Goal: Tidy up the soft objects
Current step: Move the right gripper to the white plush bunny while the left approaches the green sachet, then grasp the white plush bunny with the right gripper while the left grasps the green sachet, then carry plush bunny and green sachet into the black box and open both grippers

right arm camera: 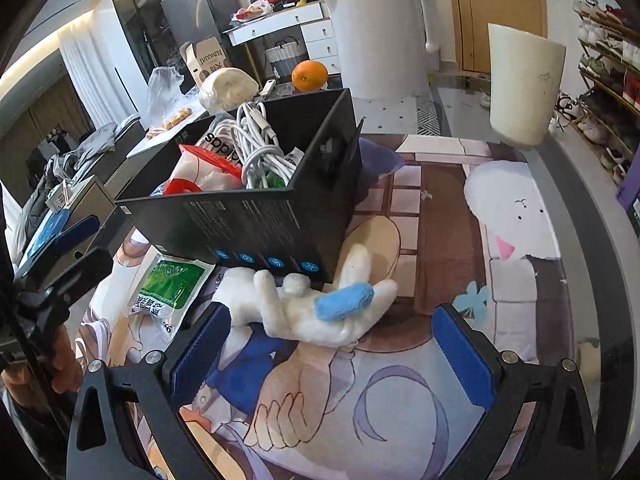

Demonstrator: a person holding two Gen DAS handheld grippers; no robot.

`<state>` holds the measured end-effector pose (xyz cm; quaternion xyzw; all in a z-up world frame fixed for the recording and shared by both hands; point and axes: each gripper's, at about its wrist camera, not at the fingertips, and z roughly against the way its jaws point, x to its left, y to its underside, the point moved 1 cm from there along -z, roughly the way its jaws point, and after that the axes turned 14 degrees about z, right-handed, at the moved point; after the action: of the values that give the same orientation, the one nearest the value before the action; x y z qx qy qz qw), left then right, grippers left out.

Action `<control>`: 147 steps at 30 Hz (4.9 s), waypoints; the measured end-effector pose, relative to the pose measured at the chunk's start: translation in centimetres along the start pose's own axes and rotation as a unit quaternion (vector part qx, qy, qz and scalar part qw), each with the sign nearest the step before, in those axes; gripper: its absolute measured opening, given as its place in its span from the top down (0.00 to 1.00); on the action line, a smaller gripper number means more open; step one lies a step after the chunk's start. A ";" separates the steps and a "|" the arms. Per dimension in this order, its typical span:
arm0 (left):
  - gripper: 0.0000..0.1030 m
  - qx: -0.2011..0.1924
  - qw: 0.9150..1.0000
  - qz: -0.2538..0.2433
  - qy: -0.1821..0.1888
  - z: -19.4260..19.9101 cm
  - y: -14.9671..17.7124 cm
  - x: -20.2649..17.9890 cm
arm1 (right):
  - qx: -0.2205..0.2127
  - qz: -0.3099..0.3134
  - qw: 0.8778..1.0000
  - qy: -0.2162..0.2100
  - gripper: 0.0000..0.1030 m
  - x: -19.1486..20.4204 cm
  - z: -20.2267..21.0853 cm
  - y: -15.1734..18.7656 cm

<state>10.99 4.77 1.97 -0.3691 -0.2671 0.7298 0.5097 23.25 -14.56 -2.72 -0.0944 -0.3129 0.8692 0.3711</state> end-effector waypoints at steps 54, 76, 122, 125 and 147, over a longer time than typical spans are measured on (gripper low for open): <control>0.00 0.038 0.998 -0.057 0.006 -1.2 1.1 -1.8 | 0.032 0.077 0.996 0.044 0.16 3.8 -1.5 -0.9; 0.01 0.146 0.986 -0.077 -0.022 -5.3 2.5 -2.8 | 0.032 0.096 0.995 0.027 0.16 2.6 -0.2 0.4; 0.50 0.053 0.995 -0.061 0.065 1.3 1.1 -2.8 | -0.055 0.138 0.988 -0.035 0.69 4.1 6.7 -0.6; 0.50 0.045 0.995 -0.054 0.069 1.8 0.6 -2.5 | -0.073 0.136 0.988 -0.029 0.69 4.2 7.9 -1.1; 0.50 -0.006 0.999 -0.006 0.038 -0.7 -5.7 -0.8 | -0.116 0.080 0.989 0.035 0.68 2.6 5.9 -6.5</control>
<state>14.86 6.00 6.16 -0.3983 -0.2542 0.7104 0.5217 22.86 -12.09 6.08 -0.1919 -0.3902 0.8499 0.2975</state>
